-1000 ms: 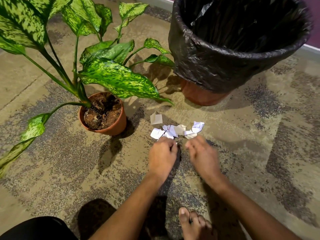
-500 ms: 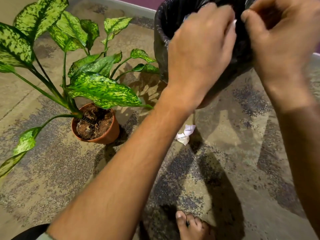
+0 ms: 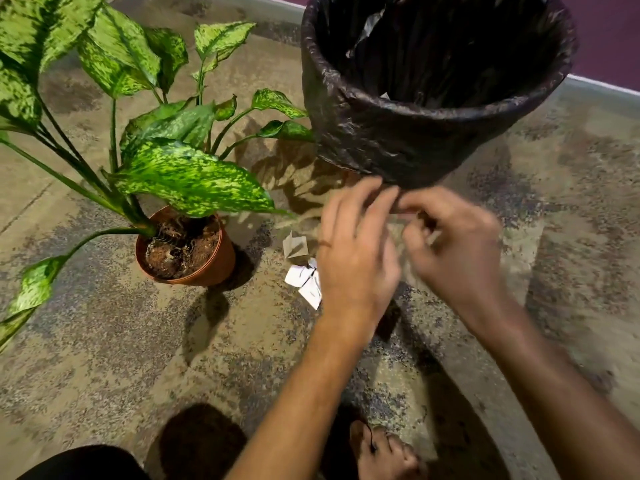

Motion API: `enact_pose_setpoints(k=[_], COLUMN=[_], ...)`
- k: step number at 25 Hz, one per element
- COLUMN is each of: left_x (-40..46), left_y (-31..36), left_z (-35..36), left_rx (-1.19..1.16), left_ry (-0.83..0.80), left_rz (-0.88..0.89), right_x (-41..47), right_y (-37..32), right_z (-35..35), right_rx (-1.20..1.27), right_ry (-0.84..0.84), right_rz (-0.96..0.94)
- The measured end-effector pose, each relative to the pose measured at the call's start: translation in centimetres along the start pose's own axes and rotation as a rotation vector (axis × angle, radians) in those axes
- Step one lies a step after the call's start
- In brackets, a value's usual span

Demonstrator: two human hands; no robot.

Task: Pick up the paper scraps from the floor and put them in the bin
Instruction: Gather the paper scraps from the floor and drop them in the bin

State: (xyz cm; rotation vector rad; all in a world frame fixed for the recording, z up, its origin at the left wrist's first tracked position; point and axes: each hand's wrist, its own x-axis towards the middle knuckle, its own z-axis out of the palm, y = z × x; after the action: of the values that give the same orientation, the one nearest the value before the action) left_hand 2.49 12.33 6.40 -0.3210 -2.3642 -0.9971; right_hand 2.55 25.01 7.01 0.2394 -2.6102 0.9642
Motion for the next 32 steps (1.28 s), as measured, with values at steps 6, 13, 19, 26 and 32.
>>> enact_pose_setpoints(k=[6, 13, 19, 26, 32], left_x=[-8.8, -7.8, -7.6, -7.0, -4.3], left_y=[-8.6, -12.4, -12.3, -11.6, -9.4], left_z=[0.4, 1.0, 0.5, -0.6, -0.8], left_rx=[0.368, 0.507, 0.384, 0.225, 0.14], left_ry=[-0.491, -0.791, -0.71, -0.567, -0.454], left_rz=[-0.544, -0.566, -0.537, -0.575, -0.408], right_x=[-1.9, -0.9, -2.6, 1.6, 10.2], right_y=[6.8, 5.6, 3.9, -1.2, -7.1], right_z=[8.7, 13.5, 13.8, 4.9, -5.9], right_rx=[-0.29, -0.365, -0.242, -0.021, -0.058], right_ry=[-0.823, -0.844, -0.757, -0.381, 0.137], right_rz=[0.276, -0.055, -0.121, -0.042, -0.206])
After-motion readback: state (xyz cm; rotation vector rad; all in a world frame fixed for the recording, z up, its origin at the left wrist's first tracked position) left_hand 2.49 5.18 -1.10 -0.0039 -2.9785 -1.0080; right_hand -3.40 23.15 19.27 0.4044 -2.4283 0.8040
